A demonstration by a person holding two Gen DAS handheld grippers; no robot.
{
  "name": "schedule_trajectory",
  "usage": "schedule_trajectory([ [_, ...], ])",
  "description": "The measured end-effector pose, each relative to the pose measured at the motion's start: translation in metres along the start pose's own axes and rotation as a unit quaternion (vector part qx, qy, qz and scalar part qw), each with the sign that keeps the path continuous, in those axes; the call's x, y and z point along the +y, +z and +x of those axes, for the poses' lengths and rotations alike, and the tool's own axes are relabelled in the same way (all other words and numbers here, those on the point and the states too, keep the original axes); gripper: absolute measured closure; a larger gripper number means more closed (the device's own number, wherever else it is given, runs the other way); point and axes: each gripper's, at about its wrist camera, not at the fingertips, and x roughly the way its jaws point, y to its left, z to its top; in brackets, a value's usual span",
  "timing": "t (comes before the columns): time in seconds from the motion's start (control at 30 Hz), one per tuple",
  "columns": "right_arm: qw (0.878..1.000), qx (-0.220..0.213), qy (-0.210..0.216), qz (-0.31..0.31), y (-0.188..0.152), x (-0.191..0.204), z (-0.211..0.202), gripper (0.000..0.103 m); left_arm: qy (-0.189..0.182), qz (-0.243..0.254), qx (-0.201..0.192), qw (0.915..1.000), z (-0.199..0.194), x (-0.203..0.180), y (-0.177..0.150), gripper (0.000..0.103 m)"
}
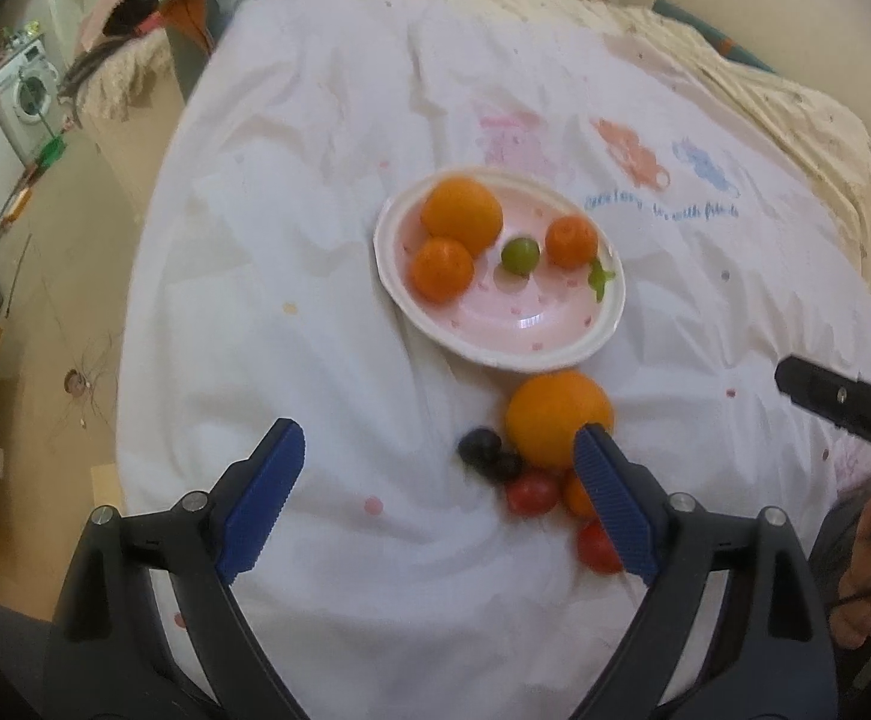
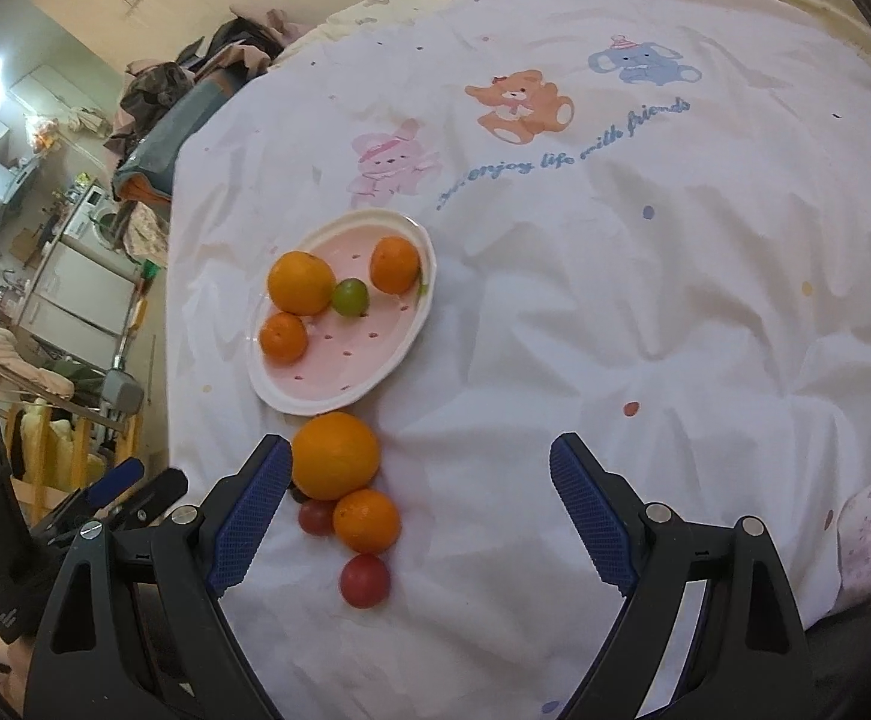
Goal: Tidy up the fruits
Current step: 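Raise both open tools away from the plate toward the loose fruits, then grasp a red tomato with the left tool while the right tool grasps a mandarin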
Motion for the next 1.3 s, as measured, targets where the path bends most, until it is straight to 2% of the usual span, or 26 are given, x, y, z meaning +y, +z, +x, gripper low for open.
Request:
schedule_trajectory([
  [0.17,0.999,0.03,0.007,0.028,-0.003,-0.012,0.012,0.013,-0.005,-0.004,0.048,0.9988,0.018,0.0,-0.011,0.014],
  [0.33,0.998,0.037,-0.004,0.043,-0.002,-0.019,0.016,0.013,-0.026,0.015,0.103,0.9943,0.041,-0.015,-0.026,0.017],
  [0.4,0.998,0.039,-0.002,0.05,-0.002,-0.021,0.016,0.013,-0.024,0.033,0.109,0.9932,0.049,-0.025,-0.03,0.03],
  [0.5,0.998,0.039,0.002,0.05,-0.001,-0.02,0.015,0.013,-0.024,0.047,0.11,0.9925,0.058,-0.036,-0.031,0.045],
  [0.6,0.998,0.04,0.004,0.049,-0.001,-0.02,0.015,0.013,-0.023,0.063,0.118,0.9907,0.069,-0.045,-0.03,0.054],
  [0.7,0.998,0.04,0.004,0.05,0.0,-0.022,0.015,0.013,-0.028,0.059,0.137,0.9884,0.082,-0.047,-0.031,0.063],
  [0.83,0.997,0.04,0.006,0.058,0.001,-0.024,0.015,0.013,-0.029,0.062,0.135,0.9885,0.085,-0.051,-0.029,0.066],
  [0.9,0.997,0.043,0.005,0.059,0.001,-0.024,0.017,0.013,-0.038,0.057,0.138,0.988,0.085,-0.051,-0.029,0.076],
  [1.13,0.998,0.044,0.002,0.049,0.003,-0.019,0.02,0.013,-0.049,0.059,0.14,0.9872,0.08,-0.049,-0.03,0.077],
  [1.23,0.998,0.046,0.0,0.047,0.003,-0.019,0.022,0.013,-0.047,0.06,0.136,0.9878,0.069,-0.046,-0.03,0.077],
  [1.3,0.998,0.047,0.0,0.049,0.002,-0.02,0.022,0.013,-0.061,0.052,0.128,0.9885,0.055,-0.041,-0.029,0.077],
])
